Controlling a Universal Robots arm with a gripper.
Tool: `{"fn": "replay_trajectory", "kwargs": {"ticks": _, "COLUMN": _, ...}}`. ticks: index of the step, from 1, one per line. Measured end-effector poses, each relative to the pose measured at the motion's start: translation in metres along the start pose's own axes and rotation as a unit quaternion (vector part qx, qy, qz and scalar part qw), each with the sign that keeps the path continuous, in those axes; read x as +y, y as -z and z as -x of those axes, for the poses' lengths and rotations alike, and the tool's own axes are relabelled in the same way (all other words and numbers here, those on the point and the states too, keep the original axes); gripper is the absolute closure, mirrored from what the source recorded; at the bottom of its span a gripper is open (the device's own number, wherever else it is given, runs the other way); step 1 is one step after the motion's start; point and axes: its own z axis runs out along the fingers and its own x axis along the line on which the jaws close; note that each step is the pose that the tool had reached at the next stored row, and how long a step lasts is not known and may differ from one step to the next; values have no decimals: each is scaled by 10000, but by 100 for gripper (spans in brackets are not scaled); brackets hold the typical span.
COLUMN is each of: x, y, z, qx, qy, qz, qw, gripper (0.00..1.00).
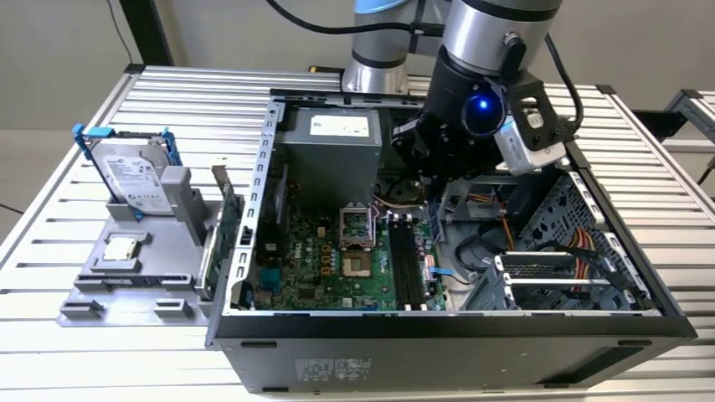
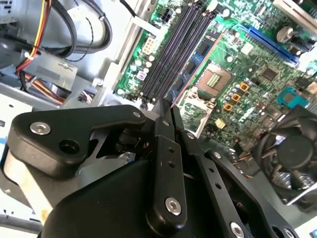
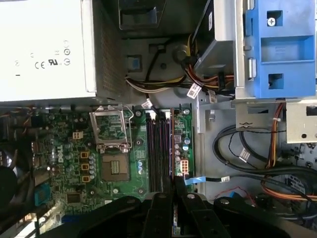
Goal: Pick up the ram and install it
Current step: 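Insert the ram into the slot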
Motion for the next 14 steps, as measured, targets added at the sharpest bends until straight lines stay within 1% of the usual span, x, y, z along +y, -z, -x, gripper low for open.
{"fn": "replay_trajectory", "kwargs": {"ticks": 3, "x": -1, "y": -33, "z": 1, "qx": -1, "qy": -8, "qz": -1, "qw": 10000, "gripper": 100}}
{"fn": "replay_trajectory", "kwargs": {"ticks": 6, "x": -3, "y": -36, "z": 3, "qx": -1, "qy": -7, "qz": -3, "qw": 10000, "gripper": 100}}
{"fn": "replay_trajectory", "kwargs": {"ticks": 7, "x": -3, "y": -40, "z": 4, "qx": -2, "qy": -7, "qz": -11, "qw": 10000, "gripper": 100}}
{"fn": "replay_trajectory", "kwargs": {"ticks": 10, "x": -3, "y": -51, "z": 6, "qx": -6, "qy": -8, "qz": -63, "qw": 10000, "gripper": 100}}
{"fn": "replay_trajectory", "kwargs": {"ticks": 11, "x": -4, "y": -57, "z": 13, "qx": -7, "qy": -8, "qz": -72, "qw": 10000, "gripper": 100}}
{"fn": "replay_trajectory", "kwargs": {"ticks": 14, "x": -12, "y": -102, "z": 20, "qx": -8, "qy": -8, "qz": -75, "qw": 10000, "gripper": 100}}
